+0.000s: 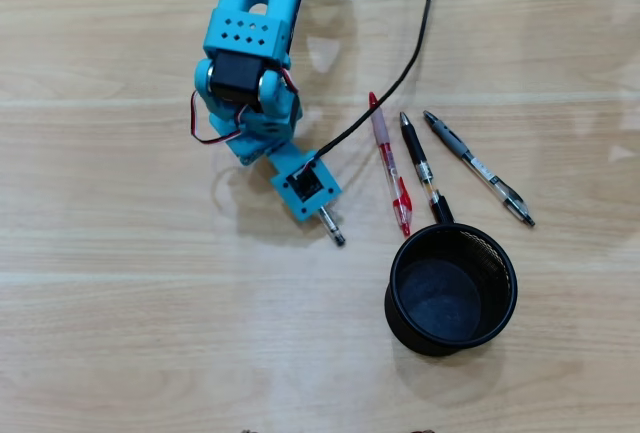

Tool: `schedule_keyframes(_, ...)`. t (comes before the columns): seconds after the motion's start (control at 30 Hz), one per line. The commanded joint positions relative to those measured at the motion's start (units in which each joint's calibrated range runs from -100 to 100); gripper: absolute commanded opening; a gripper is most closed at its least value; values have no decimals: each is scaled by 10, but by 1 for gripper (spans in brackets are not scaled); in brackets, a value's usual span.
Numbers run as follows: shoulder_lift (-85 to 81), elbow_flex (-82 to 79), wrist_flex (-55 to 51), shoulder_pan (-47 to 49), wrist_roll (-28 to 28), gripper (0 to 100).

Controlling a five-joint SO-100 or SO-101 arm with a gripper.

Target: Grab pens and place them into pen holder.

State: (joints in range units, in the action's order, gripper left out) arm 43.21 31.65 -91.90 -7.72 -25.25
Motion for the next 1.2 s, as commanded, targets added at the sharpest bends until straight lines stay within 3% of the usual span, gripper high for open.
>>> schedule_keyframes(0.0, -99, 13, -37, -28, 3, 2)
schedule_keyframes(0.2, -288, -10, -55, -49, -2, 2)
schedule_keyframes(0.53, -288, -62, -53, -34, 8, 2)
schedule_keyframes(0.8, -249, -95, 102, 72, 60, 7)
schedule_keyframes(1.03, -191, -83, 166, 105, 74, 9)
schedule_keyframes(1.17, -176, -65, 219, 101, 96, 23)
